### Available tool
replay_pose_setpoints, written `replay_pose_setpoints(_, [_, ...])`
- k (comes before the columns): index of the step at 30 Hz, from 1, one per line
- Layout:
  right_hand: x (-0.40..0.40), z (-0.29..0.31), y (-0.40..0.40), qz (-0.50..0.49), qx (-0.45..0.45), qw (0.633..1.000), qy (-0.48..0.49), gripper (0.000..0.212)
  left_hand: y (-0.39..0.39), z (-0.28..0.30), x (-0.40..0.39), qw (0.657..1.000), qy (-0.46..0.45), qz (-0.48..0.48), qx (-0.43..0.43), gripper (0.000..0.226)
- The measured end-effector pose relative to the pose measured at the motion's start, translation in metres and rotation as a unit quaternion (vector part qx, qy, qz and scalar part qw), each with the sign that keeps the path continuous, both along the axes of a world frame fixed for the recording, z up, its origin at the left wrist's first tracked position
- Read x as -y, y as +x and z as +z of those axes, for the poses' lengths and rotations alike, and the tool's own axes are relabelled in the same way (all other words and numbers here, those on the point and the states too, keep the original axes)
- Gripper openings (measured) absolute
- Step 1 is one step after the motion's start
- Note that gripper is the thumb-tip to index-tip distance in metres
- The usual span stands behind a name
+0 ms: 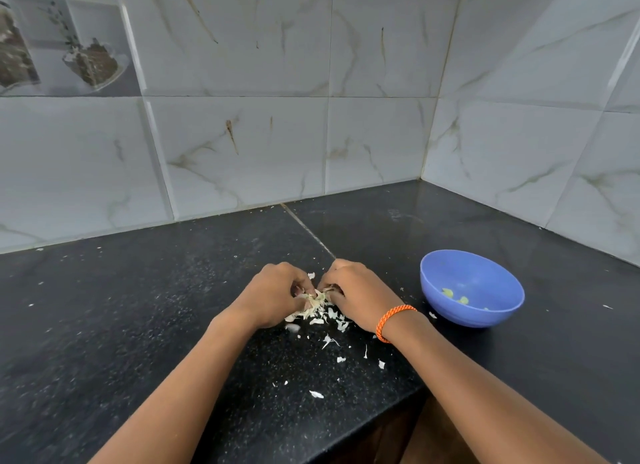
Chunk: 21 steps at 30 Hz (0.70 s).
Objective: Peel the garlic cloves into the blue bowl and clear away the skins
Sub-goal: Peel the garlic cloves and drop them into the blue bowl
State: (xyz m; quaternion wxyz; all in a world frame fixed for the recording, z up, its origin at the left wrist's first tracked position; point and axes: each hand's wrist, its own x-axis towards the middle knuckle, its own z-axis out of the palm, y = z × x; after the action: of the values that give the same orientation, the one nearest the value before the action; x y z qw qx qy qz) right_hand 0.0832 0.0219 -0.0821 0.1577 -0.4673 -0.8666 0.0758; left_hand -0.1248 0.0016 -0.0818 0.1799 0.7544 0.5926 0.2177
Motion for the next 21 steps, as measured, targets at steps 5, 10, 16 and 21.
replay_pose_setpoints(5, [0.012, 0.007, 0.007, -0.003, -0.019, 1.000, 0.009, 0.012, 0.004, -0.003, 0.001, 1.000, 0.022, 0.005, -0.006, 0.023])
replay_pose_setpoints(10, [0.016, 0.020, 0.020, -0.032, -0.125, 0.992, -0.003, 0.018, 0.008, -0.003, 0.005, 0.998, 0.053, 0.010, 0.044, 0.017])
replay_pose_setpoints(16, [0.018, 0.028, 0.033, -0.048, -0.174, 0.984, 0.000, 0.016, 0.006, 0.002, 0.007, 0.993, 0.079, 0.006, 0.087, 0.014])
replay_pose_setpoints(21, [0.021, 0.026, 0.037, -0.056, -0.198, 0.978, -0.017, 0.010, 0.008, 0.005, 0.009, 0.992, 0.082, 0.005, 0.099, 0.020])
